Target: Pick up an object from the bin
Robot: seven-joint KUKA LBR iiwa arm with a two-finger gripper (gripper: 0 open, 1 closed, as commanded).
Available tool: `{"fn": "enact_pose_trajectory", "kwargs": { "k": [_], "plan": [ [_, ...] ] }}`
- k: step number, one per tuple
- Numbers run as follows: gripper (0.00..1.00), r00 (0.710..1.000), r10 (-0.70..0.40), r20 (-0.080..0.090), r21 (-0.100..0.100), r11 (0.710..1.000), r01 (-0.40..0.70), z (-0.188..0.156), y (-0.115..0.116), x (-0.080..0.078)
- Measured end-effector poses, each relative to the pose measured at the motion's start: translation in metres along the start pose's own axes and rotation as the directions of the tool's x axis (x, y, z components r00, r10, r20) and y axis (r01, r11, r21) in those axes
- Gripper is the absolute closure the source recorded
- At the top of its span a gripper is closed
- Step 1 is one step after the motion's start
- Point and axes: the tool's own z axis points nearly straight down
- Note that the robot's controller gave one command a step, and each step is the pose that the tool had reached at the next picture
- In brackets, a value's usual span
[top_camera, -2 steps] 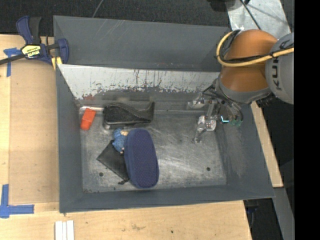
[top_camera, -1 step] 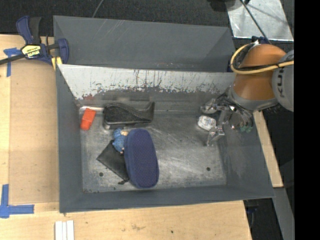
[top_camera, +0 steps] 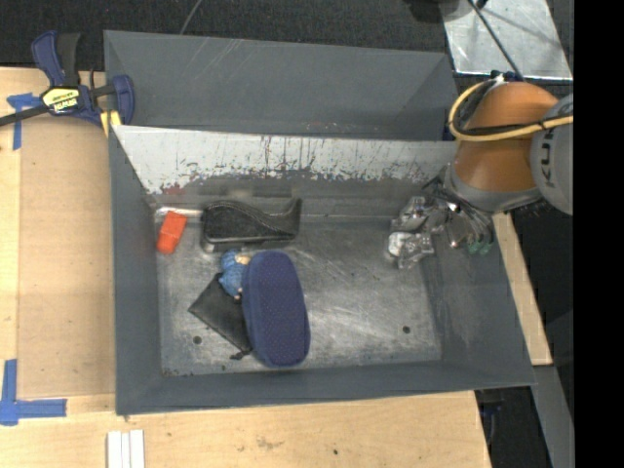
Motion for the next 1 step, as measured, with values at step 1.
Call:
{"fn": "enact_pose_trajectory", "kwargs": {
  "k": [1],
  "plan": [
    [1.00,0.988,-0.155,-0.004,-0.001,0.988,0.155,-0.1325,0.0119,0.0110]
  ]
}}
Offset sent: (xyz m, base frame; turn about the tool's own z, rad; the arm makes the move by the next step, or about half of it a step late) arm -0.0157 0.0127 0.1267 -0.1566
